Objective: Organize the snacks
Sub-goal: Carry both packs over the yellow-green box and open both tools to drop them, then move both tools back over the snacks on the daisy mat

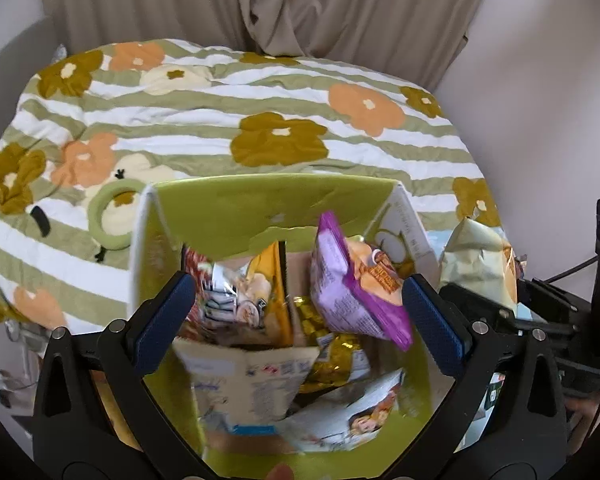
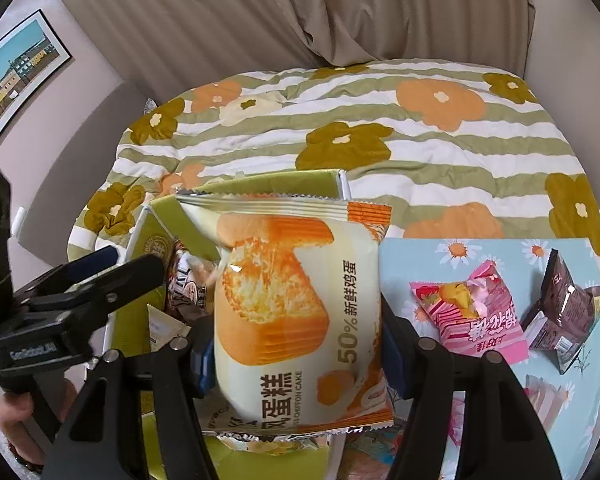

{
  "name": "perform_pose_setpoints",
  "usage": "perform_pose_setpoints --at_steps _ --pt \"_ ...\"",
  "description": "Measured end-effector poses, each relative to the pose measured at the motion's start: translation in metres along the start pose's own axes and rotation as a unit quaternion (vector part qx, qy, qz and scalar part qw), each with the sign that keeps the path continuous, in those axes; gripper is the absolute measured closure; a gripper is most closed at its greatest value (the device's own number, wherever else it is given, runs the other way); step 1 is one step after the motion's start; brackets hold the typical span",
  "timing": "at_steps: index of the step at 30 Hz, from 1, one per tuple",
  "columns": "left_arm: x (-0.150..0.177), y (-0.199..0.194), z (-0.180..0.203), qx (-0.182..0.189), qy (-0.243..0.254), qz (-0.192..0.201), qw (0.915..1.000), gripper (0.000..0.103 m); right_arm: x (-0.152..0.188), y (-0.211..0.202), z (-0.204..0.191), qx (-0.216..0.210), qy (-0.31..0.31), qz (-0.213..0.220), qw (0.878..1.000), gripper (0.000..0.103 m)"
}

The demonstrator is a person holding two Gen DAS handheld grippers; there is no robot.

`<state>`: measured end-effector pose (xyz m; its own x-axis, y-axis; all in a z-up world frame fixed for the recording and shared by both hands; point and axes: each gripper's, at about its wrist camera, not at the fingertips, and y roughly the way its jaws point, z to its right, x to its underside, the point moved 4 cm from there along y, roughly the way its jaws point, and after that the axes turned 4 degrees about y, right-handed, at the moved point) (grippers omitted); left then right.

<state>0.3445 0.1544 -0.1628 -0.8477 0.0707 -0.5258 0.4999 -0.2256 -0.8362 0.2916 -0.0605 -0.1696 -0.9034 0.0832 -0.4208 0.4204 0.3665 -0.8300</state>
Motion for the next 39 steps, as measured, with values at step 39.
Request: perform_pose_setpoints --at_steps 39 --pt "0.055 -0.029 -0.068 -0.053 -0.043 -0.018 0.9975 0.001 -0.012 0.026 -0.071 -0.016 -0.08 0.015 0.997 0.009"
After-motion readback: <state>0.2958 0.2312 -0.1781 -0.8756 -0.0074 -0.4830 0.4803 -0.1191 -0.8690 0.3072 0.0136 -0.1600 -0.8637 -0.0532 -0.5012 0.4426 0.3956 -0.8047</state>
